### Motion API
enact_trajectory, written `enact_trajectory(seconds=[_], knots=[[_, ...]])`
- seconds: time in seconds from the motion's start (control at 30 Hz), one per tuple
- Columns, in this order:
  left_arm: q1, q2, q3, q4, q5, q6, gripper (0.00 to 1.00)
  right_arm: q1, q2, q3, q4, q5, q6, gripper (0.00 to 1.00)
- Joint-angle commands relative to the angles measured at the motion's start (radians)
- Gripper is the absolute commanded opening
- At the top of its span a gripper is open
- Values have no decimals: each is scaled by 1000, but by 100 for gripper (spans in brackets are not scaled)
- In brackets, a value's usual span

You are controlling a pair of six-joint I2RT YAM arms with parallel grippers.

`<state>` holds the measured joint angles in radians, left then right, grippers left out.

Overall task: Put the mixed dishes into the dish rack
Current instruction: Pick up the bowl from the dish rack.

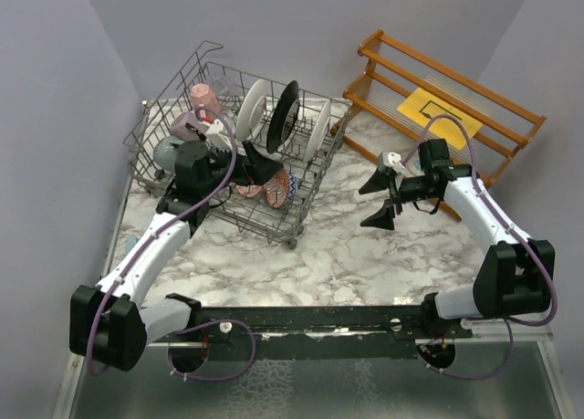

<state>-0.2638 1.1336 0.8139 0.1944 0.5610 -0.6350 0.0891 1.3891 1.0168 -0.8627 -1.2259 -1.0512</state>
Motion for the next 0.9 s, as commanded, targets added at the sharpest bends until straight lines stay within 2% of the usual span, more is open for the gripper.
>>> enact_trajectory(seconds=[0.0,0.1,0.2,0.3,0.4,0.5,0.63,0.87], knots=[[-147,-15,78,-160,-269,92,82,-9,17,40,-76,10,-47,100],[-244,-8,87,-229,-484,114,77,-12,30,34,-67,5,-43,100],[-277,18,81,-263,-612,95,72,-18,44,28,-55,4,-37,100],[-281,47,82,-272,-670,101,70,-24,52,22,-45,2,-35,100],[-272,67,88,-273,-711,175,64,-28,52,11,-37,-6,-33,100],[-211,100,115,-267,-627,228,59,-31,47,-2,-24,-15,-31,100],[-110,184,150,-265,-489,221,52,-35,45,-12,-11,-22,-30,100],[-94,285,140,-179,-473,183,52,-41,38,-27,3,-24,-27,100]])
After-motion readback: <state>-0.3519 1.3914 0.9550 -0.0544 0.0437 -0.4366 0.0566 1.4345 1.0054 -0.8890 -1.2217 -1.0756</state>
